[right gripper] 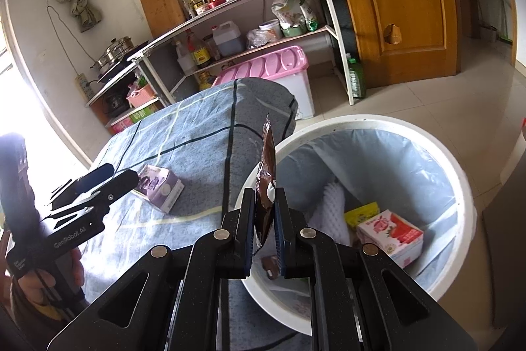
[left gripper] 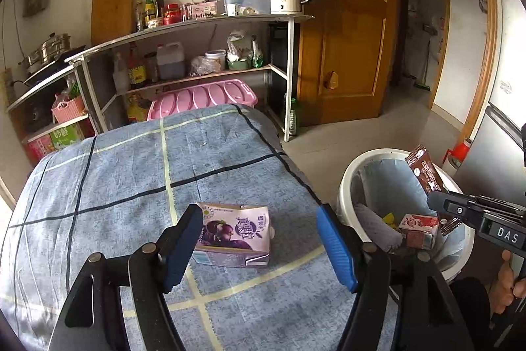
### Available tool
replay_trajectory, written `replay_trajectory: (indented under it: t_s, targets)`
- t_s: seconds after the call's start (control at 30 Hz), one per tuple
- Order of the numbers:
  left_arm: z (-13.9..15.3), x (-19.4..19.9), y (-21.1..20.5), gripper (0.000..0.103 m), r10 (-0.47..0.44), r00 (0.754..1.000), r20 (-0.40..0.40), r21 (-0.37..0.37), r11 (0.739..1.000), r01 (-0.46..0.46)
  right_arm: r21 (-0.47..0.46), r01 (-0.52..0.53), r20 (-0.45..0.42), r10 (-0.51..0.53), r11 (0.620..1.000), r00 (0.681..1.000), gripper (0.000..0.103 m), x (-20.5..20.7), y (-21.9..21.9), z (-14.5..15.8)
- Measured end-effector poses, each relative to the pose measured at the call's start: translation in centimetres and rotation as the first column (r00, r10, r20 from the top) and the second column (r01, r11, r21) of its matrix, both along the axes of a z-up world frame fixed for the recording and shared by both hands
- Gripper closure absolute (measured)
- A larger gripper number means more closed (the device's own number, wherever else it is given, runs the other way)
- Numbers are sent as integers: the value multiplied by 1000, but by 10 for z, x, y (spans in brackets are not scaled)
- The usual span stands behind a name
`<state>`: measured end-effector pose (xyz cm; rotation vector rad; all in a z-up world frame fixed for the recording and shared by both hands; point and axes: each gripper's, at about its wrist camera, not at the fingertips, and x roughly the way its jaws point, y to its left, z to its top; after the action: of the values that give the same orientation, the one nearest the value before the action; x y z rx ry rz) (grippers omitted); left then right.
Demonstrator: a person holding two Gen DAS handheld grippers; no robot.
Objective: Collect trash
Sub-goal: 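Carry the chocolate bar over the bin with the right tool while the left tool lifts the purple carton, then lower the purple carton into the bin and open both tools to drop both items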
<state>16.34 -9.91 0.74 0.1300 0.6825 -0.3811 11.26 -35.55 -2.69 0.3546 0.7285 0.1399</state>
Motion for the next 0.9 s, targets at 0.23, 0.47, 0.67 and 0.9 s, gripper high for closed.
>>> replay_trajectory:
  t_s: [0.23,0.47,0.67,0.9]
  targets:
    - [-33,23,11,30,40,993,-114,33,999,-37,0,-14,-8,14,1000,1000,92,4,9,-3]
    - [-43,35,6,24,73,993,-94,91,994,-64,7,-29,-19,29,1000,999,92,6,14,-8]
    - [-59,58,5,23,82,980,-183,65,995,-71,14,-29,-23,29,999,999,92,8,14,-9]
    - [-66,63,13,29,103,976,-194,20,995,-101,11,-21,-28,22,1000,999,92,10,12,-11]
